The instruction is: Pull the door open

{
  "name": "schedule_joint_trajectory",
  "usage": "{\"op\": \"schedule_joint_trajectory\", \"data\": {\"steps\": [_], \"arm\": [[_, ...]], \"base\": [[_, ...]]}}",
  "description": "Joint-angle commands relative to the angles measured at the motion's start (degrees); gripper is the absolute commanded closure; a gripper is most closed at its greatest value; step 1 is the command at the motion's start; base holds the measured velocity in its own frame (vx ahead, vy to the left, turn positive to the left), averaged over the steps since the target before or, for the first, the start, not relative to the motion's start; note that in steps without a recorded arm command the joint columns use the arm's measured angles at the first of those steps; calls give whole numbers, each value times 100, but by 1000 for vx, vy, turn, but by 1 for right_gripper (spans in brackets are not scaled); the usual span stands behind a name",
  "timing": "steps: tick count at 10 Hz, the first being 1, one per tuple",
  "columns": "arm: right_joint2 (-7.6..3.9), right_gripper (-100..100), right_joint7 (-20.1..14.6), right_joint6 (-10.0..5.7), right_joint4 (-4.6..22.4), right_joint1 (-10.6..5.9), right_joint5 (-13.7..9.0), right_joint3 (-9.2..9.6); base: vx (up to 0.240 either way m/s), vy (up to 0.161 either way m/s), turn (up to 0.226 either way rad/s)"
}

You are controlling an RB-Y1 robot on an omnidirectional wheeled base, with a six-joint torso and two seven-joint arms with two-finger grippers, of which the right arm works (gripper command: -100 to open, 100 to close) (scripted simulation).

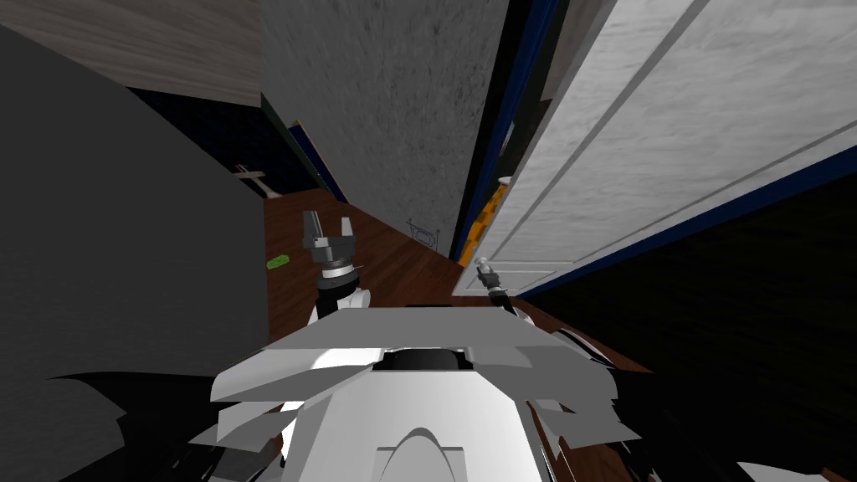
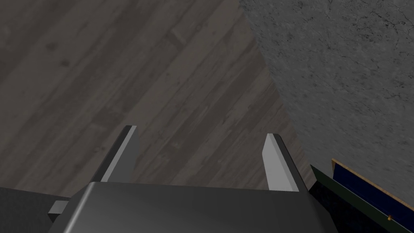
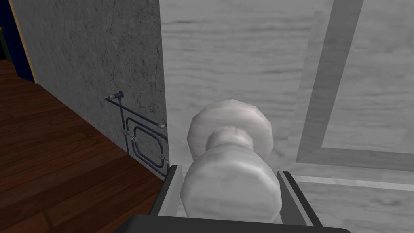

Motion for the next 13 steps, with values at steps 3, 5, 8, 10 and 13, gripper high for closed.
{"op": "schedule_joint_trajectory", "data": {"steps": [3, 5, 8, 10, 13], "arm": [[-100, 100, -138, -100, -51, 87, 66, 117], [-181, 100, -248, -251, -36, 181, 136, 200], [-304, 100, -411, -495, -3, 281, 229, 303], [-383, 100, -515, -651, 18, 345, 289, 369], [-421, 100, -565, -720, 37, 387, 329, 416]], "base": [[-139, -27, 25], [-152, -71, 146], [-215, -79, 146], [-226, -101, 133], [-165, -65, 88]]}}
